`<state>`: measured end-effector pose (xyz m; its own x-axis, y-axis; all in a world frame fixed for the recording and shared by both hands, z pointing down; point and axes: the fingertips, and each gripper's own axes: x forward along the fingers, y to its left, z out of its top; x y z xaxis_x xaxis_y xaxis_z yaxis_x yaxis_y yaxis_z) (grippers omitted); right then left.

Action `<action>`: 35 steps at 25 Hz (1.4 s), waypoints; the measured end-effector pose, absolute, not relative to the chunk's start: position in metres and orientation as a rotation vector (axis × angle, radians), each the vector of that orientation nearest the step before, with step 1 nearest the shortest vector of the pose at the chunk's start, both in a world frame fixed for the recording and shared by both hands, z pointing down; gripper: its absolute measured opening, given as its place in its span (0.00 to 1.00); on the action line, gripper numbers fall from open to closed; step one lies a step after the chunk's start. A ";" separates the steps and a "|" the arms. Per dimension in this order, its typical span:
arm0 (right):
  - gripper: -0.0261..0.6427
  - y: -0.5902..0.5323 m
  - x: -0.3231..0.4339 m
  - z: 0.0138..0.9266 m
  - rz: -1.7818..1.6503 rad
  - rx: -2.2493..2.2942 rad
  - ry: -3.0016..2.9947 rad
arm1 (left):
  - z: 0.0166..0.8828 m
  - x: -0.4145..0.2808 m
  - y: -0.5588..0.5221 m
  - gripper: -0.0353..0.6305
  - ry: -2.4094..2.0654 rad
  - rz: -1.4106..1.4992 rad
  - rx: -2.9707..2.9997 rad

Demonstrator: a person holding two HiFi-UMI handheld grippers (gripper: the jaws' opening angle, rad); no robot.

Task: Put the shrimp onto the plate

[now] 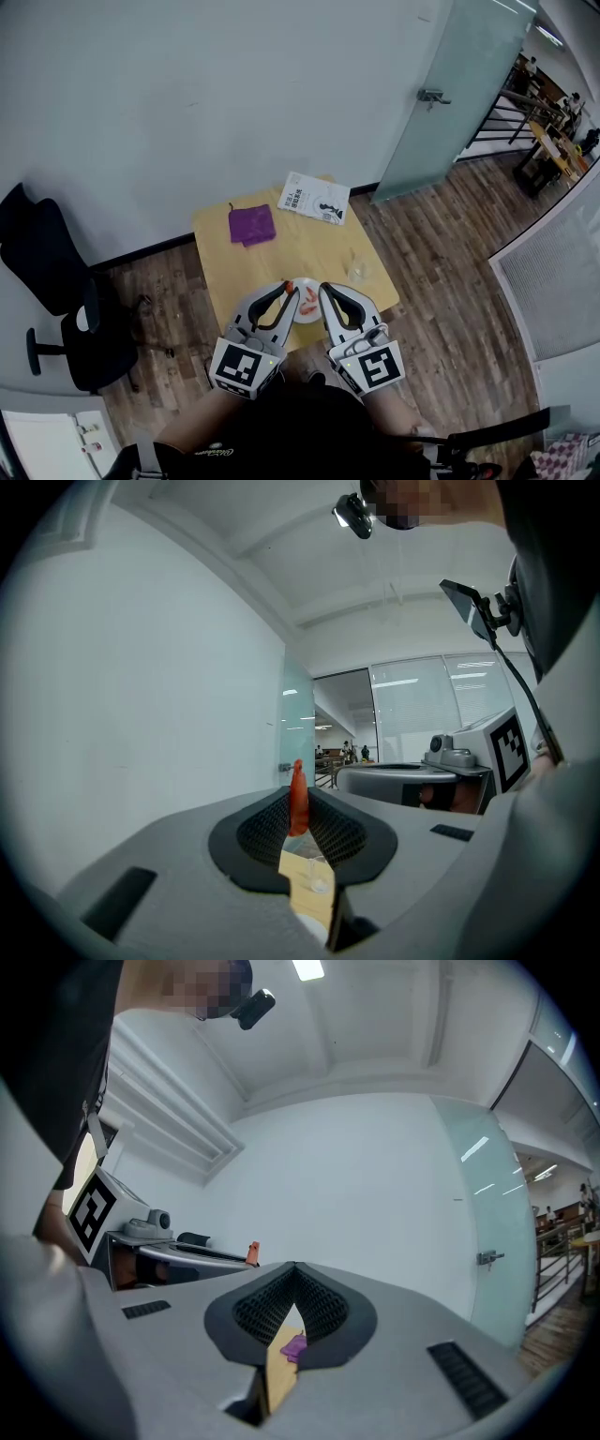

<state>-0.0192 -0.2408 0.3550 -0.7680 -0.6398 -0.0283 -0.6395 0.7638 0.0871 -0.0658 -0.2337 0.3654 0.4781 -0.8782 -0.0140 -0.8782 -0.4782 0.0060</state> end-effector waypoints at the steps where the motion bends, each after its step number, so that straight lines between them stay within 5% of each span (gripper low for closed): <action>1: 0.04 -0.242 -0.017 0.356 -0.143 1.068 -2.946 | 0.365 -0.064 -0.235 0.13 1.608 0.024 -2.705; 35: 0.04 -0.283 -0.004 0.448 0.148 1.032 -2.852 | 0.499 -0.056 -0.288 0.13 1.799 -0.330 -2.884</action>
